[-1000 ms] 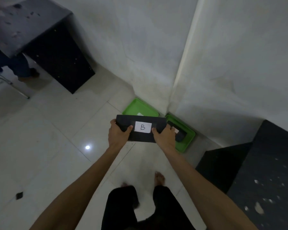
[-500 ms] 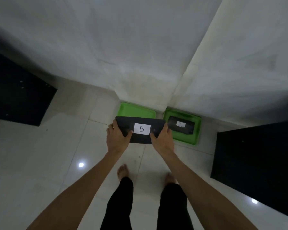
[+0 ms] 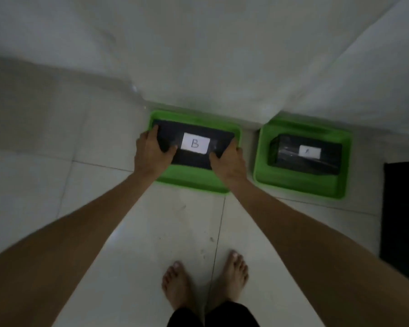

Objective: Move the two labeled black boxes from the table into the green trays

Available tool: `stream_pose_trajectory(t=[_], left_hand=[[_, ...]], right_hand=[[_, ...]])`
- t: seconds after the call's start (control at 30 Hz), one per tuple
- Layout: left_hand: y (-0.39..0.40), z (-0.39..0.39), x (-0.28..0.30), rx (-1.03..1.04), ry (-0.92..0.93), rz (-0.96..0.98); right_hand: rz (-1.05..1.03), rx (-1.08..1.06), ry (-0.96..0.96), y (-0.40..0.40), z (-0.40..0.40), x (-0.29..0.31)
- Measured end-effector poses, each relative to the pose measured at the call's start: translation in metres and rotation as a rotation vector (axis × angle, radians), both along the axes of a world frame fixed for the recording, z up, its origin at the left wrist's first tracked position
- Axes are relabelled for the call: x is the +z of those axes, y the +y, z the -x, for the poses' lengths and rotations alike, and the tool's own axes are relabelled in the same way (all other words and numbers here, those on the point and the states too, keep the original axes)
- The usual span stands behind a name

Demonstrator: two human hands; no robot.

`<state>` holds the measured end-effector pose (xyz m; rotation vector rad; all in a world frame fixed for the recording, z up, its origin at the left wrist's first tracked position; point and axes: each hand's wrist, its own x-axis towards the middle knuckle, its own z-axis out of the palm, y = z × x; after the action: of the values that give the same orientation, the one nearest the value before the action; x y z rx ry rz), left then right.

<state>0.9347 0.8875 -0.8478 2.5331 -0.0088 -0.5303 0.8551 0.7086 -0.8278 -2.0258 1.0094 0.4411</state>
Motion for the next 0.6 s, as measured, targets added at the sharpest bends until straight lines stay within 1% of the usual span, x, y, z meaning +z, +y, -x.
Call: stream_pose_trajectory(t=[0.17,0.3,0.4,0.5,0.6], left_hand=[[-0.008,-0.020,-0.069,-0.013,0.021,0.040],[-0.006,-0.028,-0.096,-0.031,0.090,0.040],[-0.005,-0.026,-0.099,-0.058,0.149,0.057],[0.000,-0.020,-0.090,-0.084,0.162,0.035],[0.000,-0.016,-0.057,-0.091,0.158,0.011]], right_hand=[[0.007,-0.043,0.018,-0.002,-0.017,-0.075],[-0.031,-0.044,0.030,0.000,-0.023,-0.106],[-0.071,-0.031,0.050,0.001,-0.024,-0.106],[-0.089,-0.020,0.041,-0.003,-0.021,-0.095],[-0.067,0.011,0.036,-0.012,-0.018,-0.063]])
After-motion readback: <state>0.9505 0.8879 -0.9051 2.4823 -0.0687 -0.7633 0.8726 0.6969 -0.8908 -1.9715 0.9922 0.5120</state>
